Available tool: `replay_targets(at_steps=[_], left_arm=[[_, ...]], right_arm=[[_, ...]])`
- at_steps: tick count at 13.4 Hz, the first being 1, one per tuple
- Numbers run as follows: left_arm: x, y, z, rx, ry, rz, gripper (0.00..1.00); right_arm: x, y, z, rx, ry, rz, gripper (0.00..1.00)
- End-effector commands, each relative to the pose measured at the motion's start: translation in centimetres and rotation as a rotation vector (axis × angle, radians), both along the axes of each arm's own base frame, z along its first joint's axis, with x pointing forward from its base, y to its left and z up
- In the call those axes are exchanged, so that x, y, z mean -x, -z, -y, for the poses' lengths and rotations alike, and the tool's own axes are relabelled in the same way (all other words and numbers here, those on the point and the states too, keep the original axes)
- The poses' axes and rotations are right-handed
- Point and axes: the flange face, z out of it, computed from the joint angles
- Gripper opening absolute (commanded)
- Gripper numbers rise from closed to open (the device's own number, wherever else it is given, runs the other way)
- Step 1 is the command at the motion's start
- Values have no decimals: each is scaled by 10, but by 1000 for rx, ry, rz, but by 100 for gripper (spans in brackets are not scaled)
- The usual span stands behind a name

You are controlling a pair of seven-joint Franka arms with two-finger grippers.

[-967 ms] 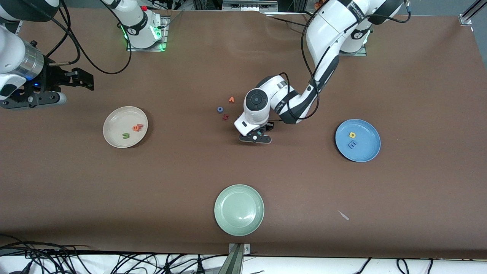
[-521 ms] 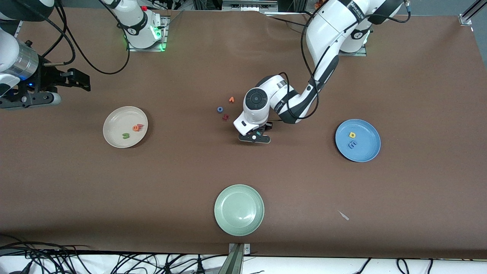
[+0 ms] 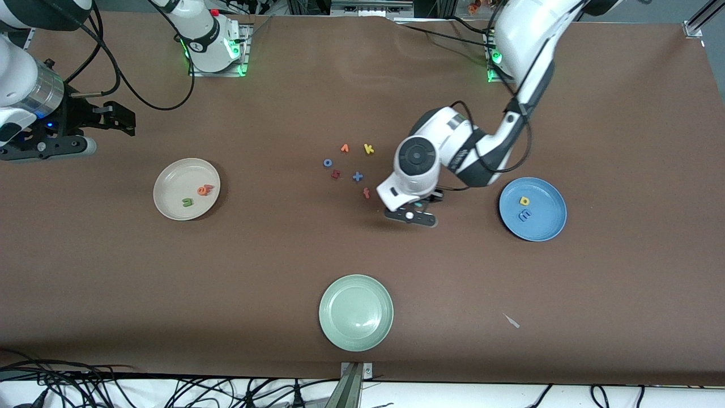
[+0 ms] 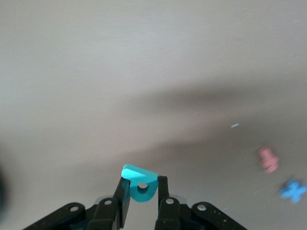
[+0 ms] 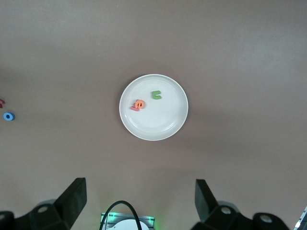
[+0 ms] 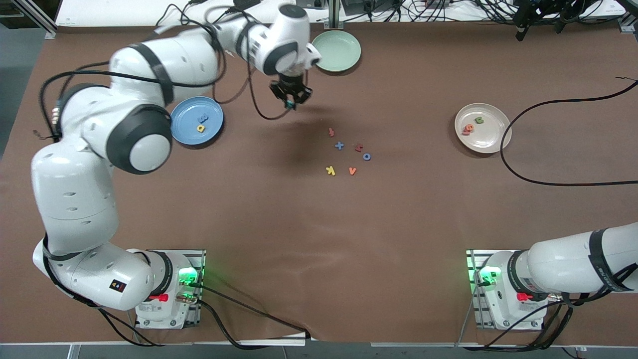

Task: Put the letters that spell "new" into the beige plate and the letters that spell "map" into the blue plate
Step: 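Carry the teal d to the blue plate and open the left gripper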

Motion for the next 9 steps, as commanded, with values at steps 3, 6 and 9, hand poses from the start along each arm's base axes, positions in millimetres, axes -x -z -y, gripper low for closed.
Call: replay_targets(at_steps=[3,6,9], left_arm=[[-35,-13,-125,-38,103,-131,0],[-58,2,-223,4,185,-189,0],[-47,45,-284,53,205,-200,0]], right_arm=[[-1,5,-2,11,2,6,100],[-1,5,-4,6,-1,7,100],[-1,5,-4,5,0,7,100]])
